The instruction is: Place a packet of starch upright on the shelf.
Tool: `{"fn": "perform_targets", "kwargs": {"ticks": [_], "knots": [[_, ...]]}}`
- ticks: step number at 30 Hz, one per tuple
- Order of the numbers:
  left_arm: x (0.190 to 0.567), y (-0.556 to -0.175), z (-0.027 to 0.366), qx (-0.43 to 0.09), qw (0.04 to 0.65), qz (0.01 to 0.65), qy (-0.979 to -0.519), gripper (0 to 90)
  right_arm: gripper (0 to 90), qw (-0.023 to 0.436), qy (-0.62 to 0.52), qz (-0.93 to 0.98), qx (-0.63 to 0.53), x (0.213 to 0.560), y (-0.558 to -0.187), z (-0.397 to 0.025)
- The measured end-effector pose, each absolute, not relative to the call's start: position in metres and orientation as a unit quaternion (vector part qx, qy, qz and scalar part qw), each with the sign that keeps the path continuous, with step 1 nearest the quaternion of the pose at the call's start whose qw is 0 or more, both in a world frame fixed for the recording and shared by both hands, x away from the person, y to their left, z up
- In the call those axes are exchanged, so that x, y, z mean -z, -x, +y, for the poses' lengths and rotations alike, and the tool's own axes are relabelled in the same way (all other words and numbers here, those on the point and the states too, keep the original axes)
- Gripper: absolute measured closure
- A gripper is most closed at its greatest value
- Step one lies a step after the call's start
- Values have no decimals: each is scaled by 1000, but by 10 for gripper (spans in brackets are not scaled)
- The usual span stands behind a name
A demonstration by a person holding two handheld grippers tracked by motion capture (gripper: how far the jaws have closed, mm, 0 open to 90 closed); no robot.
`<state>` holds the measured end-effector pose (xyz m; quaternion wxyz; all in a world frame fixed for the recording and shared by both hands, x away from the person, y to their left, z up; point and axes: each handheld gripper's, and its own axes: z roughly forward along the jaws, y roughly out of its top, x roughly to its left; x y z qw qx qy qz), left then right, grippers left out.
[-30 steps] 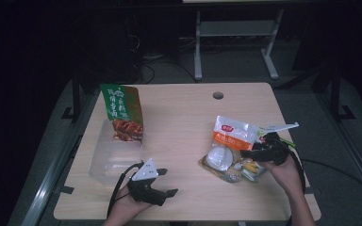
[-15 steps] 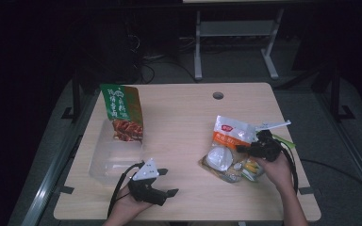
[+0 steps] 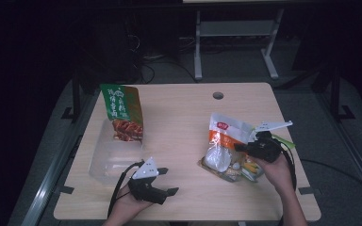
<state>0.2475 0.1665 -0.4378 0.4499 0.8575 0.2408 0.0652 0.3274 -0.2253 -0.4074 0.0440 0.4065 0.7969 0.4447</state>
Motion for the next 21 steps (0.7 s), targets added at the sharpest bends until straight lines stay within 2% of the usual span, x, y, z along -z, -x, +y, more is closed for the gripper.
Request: {"fn": "perform_targets", "kwargs": {"ticks": [21], "knots": [[439, -248, 164, -63, 447, 238, -860, 221, 897, 59, -342, 819, -458, 376, -310, -194]]}}
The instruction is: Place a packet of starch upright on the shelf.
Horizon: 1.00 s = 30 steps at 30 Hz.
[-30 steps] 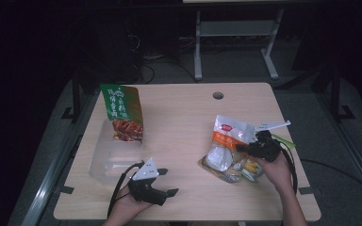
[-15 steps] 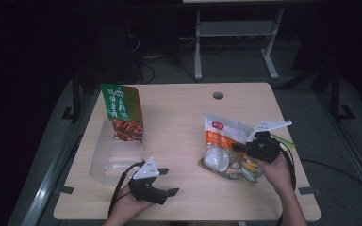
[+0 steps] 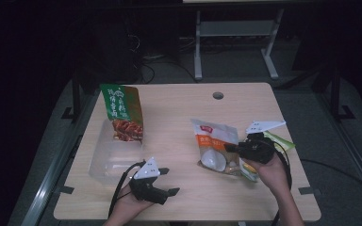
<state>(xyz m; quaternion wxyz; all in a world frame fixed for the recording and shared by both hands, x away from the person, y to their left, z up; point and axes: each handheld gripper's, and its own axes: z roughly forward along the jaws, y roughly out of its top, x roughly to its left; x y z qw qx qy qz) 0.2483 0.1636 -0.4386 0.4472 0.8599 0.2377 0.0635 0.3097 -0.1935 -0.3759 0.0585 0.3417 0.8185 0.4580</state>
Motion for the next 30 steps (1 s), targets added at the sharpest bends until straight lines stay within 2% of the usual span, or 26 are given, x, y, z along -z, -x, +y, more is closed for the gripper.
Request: {"fn": "perform_targets", "kwargs": {"ticks": [13, 23, 30], "knots": [[437, -251, 165, -63, 451, 240, -857, 223, 898, 60, -309, 827, -465, 363, -302, -172], [433, -254, 160, -61, 451, 241, -857, 228, 898, 44, -275, 830, -483, 356, -295, -149], [433, -261, 150, -59, 454, 248, -854, 236, 897, 25, -258, 840, -477, 371, -296, -141]]}}
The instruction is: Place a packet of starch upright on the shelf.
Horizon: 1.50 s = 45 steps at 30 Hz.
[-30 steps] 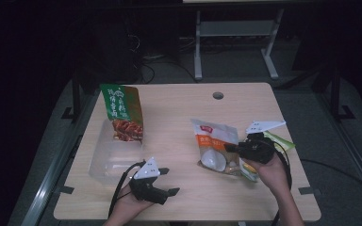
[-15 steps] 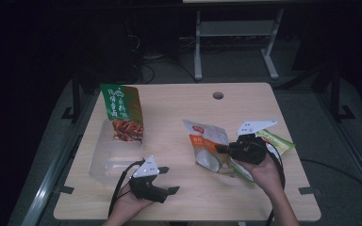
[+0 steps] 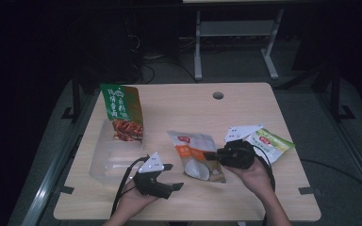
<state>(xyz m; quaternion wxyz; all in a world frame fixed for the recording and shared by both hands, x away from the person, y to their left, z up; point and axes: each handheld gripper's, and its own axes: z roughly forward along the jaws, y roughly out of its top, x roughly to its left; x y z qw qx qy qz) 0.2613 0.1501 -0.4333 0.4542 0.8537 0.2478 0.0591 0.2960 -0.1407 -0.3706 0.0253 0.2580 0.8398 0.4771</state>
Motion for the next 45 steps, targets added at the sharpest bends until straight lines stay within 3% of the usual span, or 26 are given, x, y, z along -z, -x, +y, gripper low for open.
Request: {"fn": "perform_targets", "kwargs": {"ticks": [9, 13, 17, 18, 19, 21, 25, 40, 45], "knots": [[437, -285, 131, -52, 443, 262, -856, 245, 896, 22, -241, 844, -479, 379, -297, -153], [439, -294, 124, -34, 444, 265, -855, 346, 896, 27, -235, 849, -473, 381, -298, -156], [441, -305, 119, -3, 447, 264, -855, 392, 896, 26, -230, 852, -470, 382, -298, -157], [442, -306, 118, 0, 450, 261, -854, 498, 895, 25, -230, 852, -469, 382, -298, -157], [443, -307, 116, 7, 453, 260, -853, 498, 895, 25, -230, 852, -469, 382, -298, -157], [442, -307, 114, 12, 455, 256, -853, 656, 895, 27, -233, 853, -467, 382, -298, -157], [437, -307, 116, 8, 469, 259, -845, 846, 895, 33, -239, 852, -466, 384, -300, -159], [434, -292, 122, -40, 468, 266, -842, 897, 890, 44, -260, 850, -456, 385, -305, -152], [435, -288, 128, -48, 471, 271, -838, 897, 834, 38, -261, 851, -453, 386, -305, -145]]}}
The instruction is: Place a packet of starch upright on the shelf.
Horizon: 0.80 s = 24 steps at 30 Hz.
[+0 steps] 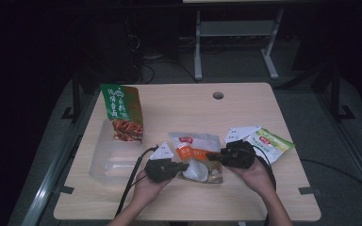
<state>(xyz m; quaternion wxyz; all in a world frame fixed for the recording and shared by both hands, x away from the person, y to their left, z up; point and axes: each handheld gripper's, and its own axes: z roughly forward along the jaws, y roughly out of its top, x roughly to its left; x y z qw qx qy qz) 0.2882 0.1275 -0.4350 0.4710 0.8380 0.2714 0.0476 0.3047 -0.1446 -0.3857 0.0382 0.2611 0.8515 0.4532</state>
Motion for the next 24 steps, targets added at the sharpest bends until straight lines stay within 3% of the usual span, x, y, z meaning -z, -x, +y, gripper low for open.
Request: {"fn": "perform_targets", "kwargs": {"ticks": [5, 10, 13, 14, 24], "knots": [[436, -284, 129, -50, 473, 274, -836, 899, 784, 28, -263, 857, -442, 391, -307, -137], [435, -284, 131, -51, 471, 272, -838, 885, 893, 26, -253, 861, -441, 392, -307, -131], [434, -283, 134, -37, 469, 269, -840, 834, 896, 20, -255, 857, -447, 391, -306, -132], [432, -280, 138, -39, 464, 266, -844, 781, 897, 19, -253, 856, -451, 390, -304, -133], [423, -262, 154, -56, 456, 257, -850, 693, 898, 46, -244, 855, -456, 371, -295, -134]]}}
